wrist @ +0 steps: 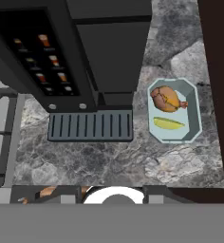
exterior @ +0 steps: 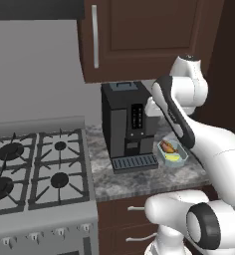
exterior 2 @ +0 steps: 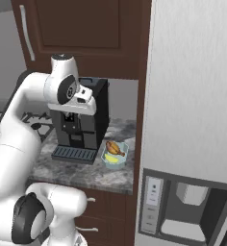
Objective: Place the tupperware on the top shelf of the fridge. Make space for the tupperware among the existing items by rearranging them on the shelves if needed. Close the fridge door when finished.
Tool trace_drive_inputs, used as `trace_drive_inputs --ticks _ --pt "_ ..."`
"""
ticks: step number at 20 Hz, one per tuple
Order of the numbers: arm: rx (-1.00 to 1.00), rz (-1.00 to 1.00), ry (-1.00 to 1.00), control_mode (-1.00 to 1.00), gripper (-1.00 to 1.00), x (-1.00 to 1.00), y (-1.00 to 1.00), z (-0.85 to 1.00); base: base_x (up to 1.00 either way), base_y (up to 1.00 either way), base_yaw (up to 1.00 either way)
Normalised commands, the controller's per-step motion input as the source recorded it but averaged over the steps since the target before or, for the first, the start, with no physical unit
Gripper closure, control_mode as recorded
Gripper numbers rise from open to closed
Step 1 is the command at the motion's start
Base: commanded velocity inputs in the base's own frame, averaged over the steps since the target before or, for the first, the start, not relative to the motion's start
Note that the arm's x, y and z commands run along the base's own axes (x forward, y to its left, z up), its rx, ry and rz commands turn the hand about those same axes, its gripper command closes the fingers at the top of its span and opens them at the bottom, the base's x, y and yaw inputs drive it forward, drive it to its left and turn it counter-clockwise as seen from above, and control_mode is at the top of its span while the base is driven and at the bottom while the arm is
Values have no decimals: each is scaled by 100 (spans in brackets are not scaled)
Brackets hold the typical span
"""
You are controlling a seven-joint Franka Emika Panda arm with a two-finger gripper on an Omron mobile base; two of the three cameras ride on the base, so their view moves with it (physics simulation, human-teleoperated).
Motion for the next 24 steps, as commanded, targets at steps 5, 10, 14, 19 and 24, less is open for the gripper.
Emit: trace_drive_inputs --ticks 5,10,14,19,24 --pt "7 -17 -9 -100 -100 -58 -38 -5 0 0 0" --pt "8 -46 -5 -100 -100 -52 -58 -31 0 0 0" --pt "7 -41 0 -100 -100 -17 -41 -54 0 0 0" --pt "0 -39 1 -100 -100 1 -36 -70 0 0 0" --pt "9 -34 0 -100 -100 8 -41 -68 0 0 0"
